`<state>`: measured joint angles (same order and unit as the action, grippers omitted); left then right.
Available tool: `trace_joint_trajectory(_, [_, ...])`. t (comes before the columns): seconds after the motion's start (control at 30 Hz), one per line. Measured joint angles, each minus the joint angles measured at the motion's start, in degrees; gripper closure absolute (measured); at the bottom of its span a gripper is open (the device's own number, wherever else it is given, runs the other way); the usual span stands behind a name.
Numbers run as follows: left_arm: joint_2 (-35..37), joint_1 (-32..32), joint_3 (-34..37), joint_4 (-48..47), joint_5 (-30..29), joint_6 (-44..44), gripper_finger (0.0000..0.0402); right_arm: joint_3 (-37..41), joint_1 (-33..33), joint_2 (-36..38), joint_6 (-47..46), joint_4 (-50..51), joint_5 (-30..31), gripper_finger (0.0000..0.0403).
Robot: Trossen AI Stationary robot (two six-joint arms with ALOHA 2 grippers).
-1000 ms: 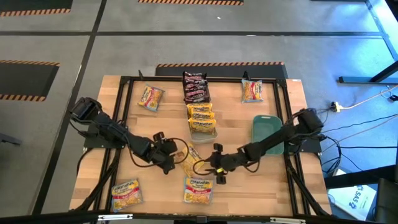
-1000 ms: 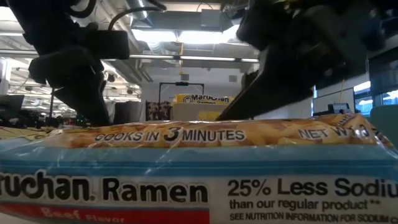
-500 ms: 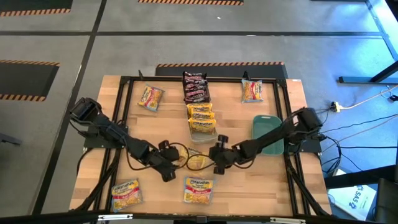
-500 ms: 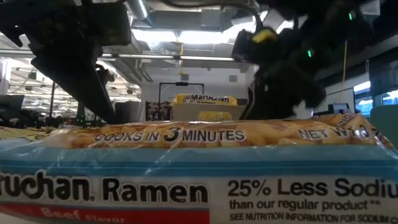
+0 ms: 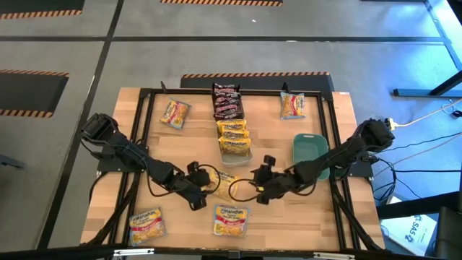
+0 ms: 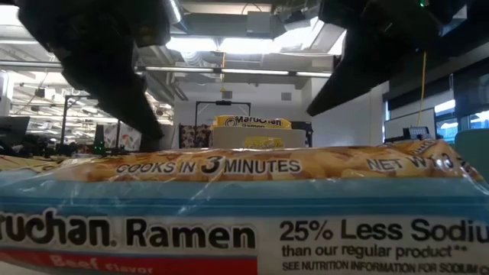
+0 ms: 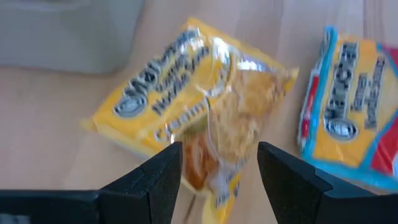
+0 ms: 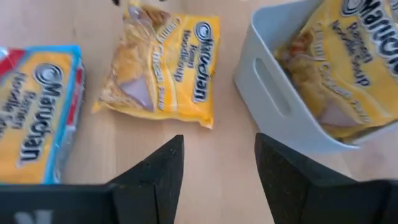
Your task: Sort Maruchan noodles
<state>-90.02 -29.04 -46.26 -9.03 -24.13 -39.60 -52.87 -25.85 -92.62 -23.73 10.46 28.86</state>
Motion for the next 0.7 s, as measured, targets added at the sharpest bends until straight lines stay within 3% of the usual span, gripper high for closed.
trace_joint_trajectory(0.13, [0.0, 0.0, 0.0, -0.3, -2.7, -0.2, 0.0198, 4.3, 1.2, -1.0, 0.2, -12.1, -3.6, 0.0224])
trace_joint_trajectory(0.37, [0.0, -0.4, 0.0, -0.6, -1.9, -2.3, 0.0197, 9.4, 1.0, -6.0, 1.0, -32.2, -7.5, 0.0224])
trace_joint_trajectory(0.57, [0.0, 1.9, 0.0, 0.2, -0.8, -4.5, 0.0163, 9.2, 1.1, -10.4, 2.1, -38.6, -9.0, 0.0223])
trace_joint_trajectory(0.7, [0.0, 4.0, 0.0, -1.4, 4.1, -7.3, 0.0126, 8.1, 1.1, -12.0, 3.1, -39.0, -9.0, 0.021])
